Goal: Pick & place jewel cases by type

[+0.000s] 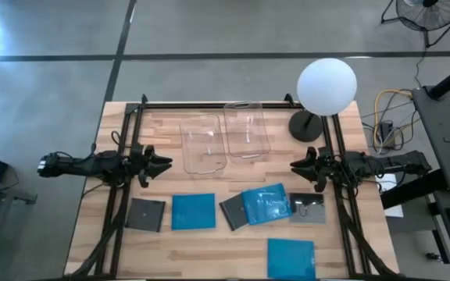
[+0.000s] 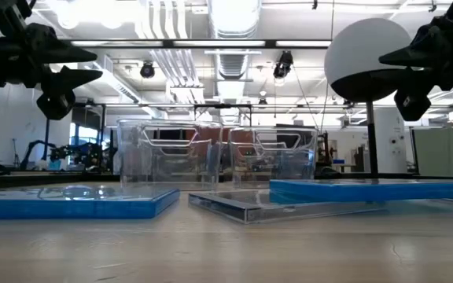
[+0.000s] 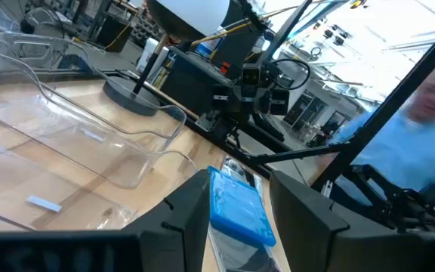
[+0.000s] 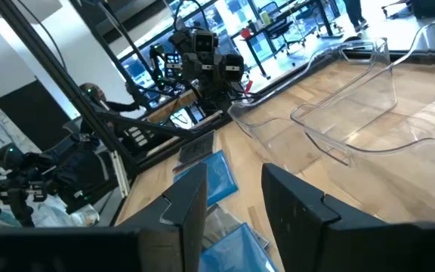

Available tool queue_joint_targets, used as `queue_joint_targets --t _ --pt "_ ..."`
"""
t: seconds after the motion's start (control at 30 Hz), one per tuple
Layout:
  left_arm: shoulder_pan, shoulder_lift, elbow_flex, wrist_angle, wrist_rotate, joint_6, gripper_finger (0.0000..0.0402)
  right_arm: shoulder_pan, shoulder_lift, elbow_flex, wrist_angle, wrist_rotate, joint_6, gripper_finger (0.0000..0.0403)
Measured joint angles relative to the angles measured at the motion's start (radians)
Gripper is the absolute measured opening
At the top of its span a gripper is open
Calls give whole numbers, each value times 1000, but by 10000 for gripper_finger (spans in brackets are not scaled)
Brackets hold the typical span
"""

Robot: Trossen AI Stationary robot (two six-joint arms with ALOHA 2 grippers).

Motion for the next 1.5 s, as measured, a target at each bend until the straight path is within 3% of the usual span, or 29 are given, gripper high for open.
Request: queue_joint_targets --t 0.73,0.83,0.9,1.0,1.07,1.2,1.33,1.5 --pt "0 0 0 0 0 0 122 0 0 0 0 2 0 123" --pt "0 0 0 0 0 0 122 0 0 0 8 63 18 123" --pt "0 0 0 0 0 0 122 0 0 0 10 76 125 123" --pt "0 0 0 0 0 0 122 0 6 0 10 87 496 123" --pt "0 0 0 0 0 0 122 0 21 0 13 107 631 123" --pt "0 0 0 0 0 0 122 0 55 0 38 242 779 123" --pt "0 0 0 0 0 0 122 -1 108 2 124 282 840 123" --pt "0 0 0 0 0 0 122 8 247 9 107 284 1004 123"
